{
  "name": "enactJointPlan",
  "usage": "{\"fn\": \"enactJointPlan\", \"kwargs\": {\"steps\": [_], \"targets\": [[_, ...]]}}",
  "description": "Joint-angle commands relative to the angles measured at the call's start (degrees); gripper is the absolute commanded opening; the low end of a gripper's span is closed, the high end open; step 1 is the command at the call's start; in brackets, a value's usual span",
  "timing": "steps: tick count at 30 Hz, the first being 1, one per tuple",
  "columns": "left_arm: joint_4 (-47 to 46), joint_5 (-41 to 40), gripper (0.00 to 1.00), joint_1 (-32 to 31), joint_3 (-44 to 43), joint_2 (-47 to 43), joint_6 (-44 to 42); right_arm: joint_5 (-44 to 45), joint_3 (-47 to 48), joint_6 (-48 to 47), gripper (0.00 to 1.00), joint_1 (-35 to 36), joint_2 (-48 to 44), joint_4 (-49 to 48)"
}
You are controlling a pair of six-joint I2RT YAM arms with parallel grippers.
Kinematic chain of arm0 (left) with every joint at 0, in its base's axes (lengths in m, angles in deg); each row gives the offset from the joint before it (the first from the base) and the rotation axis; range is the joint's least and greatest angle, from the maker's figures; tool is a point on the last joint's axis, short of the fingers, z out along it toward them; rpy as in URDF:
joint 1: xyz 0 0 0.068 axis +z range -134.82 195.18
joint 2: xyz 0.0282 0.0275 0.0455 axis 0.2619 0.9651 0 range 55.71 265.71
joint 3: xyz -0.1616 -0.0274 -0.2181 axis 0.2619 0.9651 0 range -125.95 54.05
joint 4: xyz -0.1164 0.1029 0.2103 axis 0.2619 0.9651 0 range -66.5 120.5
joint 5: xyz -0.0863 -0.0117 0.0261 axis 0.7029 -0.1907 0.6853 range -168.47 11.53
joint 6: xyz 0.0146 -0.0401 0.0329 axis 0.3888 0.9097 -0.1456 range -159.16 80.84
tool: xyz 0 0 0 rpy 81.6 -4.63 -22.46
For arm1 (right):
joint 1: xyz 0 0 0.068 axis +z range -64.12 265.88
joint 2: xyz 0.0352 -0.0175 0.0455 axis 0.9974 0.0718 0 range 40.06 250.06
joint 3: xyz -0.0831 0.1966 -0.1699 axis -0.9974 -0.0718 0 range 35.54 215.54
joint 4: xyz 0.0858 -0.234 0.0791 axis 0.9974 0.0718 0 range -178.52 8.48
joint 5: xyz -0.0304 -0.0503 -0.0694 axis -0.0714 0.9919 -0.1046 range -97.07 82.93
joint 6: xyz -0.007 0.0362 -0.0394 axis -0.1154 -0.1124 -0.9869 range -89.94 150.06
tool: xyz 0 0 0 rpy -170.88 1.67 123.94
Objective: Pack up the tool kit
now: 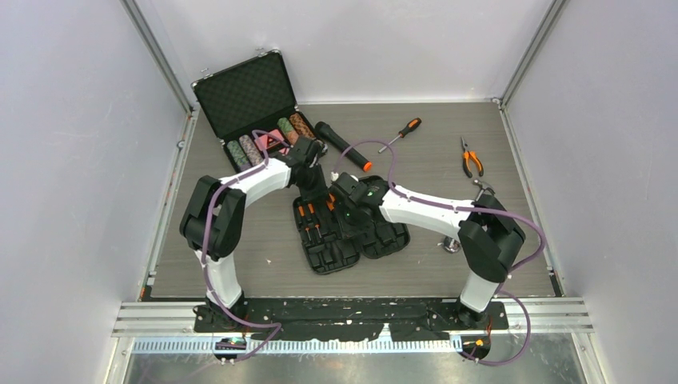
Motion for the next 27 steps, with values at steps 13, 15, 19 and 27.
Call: {"fn": "enactJointPlan", "kwargs": {"steps": [13,15,19,27], "targets": [[5.9,-2.8,0.14,-1.2,-5.6,5.2,-1.9,-1.0,-2.1,0.8,0.12,-0.1,3.8,-4.6],[6.4,-2.7,0.08,-1.2,-5.4,6.1,-2.0,-1.1,-2.2,0.9,0.06,-0.2,3.9,-4.5],[7.5,-1.8,0.00,-1.3,-5.4,7.6,-2.3,-3.2,-2.2,1.1,0.05,-0.1,4.5,-4.1],[9.5,-1.2,0.00,-1.5,-5.5,10.1,-3.1,-5.8,-5.0,1.8,0.05,-0.2,7.8,-5.5]]}}
